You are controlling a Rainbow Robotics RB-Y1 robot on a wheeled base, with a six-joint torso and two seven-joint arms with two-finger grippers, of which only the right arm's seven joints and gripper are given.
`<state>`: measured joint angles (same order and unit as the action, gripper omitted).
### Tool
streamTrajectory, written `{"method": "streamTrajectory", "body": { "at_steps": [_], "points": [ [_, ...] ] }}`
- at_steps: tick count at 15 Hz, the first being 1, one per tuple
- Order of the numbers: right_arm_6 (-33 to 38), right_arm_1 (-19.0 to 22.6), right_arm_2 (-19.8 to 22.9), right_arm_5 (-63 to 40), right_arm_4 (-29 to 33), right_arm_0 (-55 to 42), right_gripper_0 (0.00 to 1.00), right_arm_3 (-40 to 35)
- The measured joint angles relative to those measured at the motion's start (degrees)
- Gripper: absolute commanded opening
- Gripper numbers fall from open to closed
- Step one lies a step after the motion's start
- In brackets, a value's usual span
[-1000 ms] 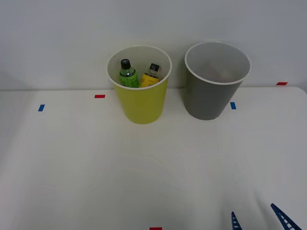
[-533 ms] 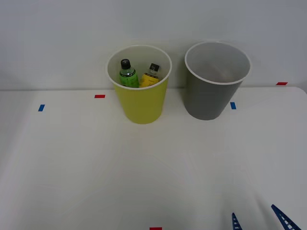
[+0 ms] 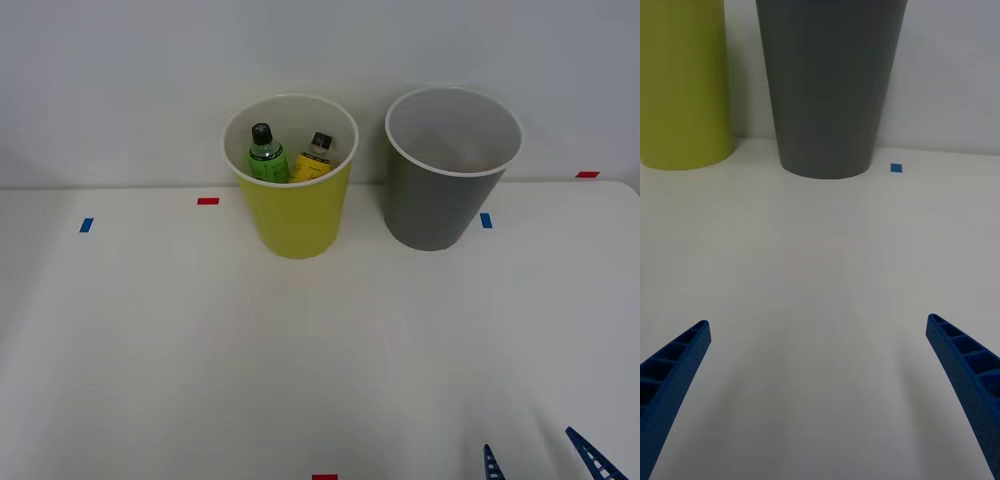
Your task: Put cans in the gray bin, plastic bottles in the light green bin
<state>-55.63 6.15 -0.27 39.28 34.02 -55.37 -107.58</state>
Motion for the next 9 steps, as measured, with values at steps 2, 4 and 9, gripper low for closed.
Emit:
{"method": "streamTrajectory", "body": {
  "at_steps": [2,4,9],
  "points": [
    [0.0,0.0,0.0,0.0,0.0,0.0,1.00,0.0],
    [0.0,0.0,0.0,0.0,0.0,0.0,1.00,0.0],
    [0.0,0.0,0.0,0.0,0.0,0.0,1.00,0.0]
  ]
}}
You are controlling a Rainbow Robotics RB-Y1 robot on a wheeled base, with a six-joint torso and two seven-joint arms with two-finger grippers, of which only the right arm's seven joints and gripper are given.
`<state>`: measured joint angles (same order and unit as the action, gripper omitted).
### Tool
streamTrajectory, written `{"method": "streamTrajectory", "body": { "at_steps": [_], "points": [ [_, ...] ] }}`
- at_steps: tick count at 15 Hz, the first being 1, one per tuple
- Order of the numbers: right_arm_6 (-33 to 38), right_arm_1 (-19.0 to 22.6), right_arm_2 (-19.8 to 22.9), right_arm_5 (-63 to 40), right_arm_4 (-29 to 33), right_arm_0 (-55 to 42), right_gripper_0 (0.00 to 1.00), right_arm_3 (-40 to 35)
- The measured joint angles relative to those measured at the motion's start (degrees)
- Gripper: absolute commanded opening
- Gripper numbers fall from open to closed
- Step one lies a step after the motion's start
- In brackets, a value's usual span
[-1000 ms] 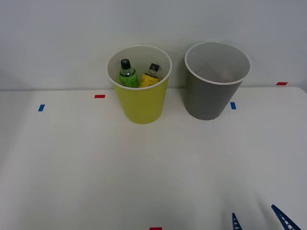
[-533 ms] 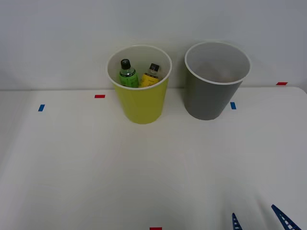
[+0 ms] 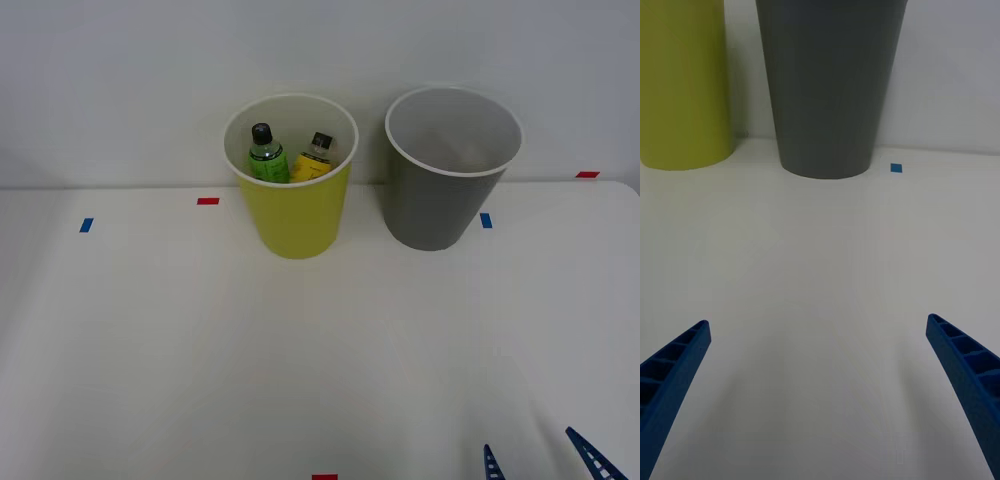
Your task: Put cans in the gray bin, plastic bottles in the light green bin
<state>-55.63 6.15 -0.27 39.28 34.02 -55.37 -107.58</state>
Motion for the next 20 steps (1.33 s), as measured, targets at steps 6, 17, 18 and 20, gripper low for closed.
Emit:
{"method": "streamTrajectory", "body": {
  "at_steps": [6,17,18,20],
  "points": [
    [0.0,0.0,0.0,0.0,0.0,0.0,1.00,0.0],
    [0.0,0.0,0.0,0.0,0.0,0.0,1.00,0.0],
    [0.0,0.0,0.0,0.0,0.0,0.0,1.00,0.0],
    [0.0,0.0,0.0,0.0,0.0,0.0,1.00,0.0]
  ]
}}
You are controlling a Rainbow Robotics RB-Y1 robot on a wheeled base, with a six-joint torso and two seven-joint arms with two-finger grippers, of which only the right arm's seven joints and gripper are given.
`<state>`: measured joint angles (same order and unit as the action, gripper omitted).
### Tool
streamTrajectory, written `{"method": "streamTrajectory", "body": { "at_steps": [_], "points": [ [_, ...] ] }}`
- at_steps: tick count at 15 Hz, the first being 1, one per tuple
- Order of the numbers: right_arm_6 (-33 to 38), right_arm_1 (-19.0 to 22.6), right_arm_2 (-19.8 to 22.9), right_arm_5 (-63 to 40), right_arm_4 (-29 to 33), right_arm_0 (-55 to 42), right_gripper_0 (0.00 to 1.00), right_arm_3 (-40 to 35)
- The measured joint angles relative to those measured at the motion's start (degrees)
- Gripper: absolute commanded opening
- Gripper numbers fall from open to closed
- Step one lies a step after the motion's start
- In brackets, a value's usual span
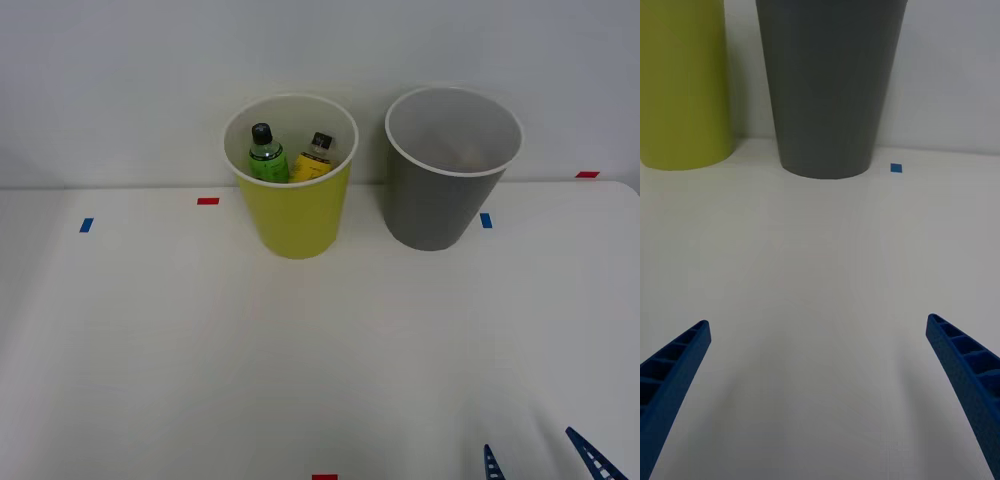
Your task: Put cans in the gray bin, plastic bottles in the light green bin
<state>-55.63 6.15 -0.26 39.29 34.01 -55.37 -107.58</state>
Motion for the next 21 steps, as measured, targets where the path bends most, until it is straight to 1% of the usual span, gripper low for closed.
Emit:
{"method": "streamTrajectory", "body": {
  "at_steps": [21],
  "points": [
    [0.0,0.0,0.0,0.0,0.0,0.0,1.00,0.0]
  ]
}}
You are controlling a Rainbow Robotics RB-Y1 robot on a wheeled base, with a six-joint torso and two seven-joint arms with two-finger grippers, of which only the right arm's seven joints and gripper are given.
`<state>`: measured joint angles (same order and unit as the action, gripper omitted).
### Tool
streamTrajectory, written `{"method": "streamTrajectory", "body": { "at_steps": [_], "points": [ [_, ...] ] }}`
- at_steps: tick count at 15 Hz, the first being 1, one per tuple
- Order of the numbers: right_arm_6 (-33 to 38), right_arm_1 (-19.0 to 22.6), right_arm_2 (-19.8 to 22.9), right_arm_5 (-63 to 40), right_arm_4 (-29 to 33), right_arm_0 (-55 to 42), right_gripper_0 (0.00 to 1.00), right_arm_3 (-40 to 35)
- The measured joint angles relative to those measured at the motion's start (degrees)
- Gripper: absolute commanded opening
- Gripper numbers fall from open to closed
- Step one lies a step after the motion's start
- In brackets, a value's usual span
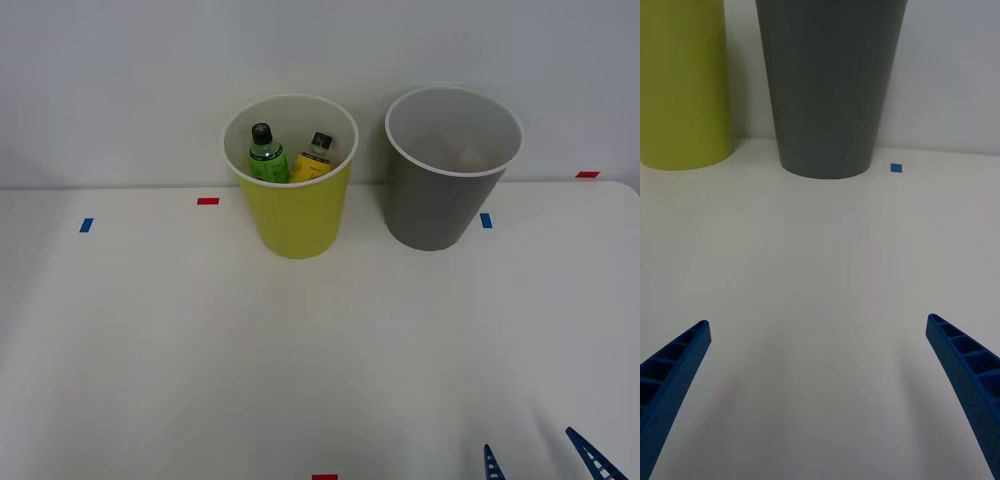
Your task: Put cans in the gray bin, plastic bottles in the light green bin
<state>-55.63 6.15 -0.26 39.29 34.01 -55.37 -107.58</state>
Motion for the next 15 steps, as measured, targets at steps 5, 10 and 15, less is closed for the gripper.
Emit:
{"method": "streamTrajectory", "body": {
  "at_steps": [5,10,15],
  "points": [
    [0.0,0.0,0.0,0.0,0.0,0.0,1.00,0.0],
    [0.0,0.0,0.0,0.0,0.0,0.0,1.00,0.0],
    [0.0,0.0,0.0,0.0,0.0,0.0,1.00,0.0]
  ]
}}
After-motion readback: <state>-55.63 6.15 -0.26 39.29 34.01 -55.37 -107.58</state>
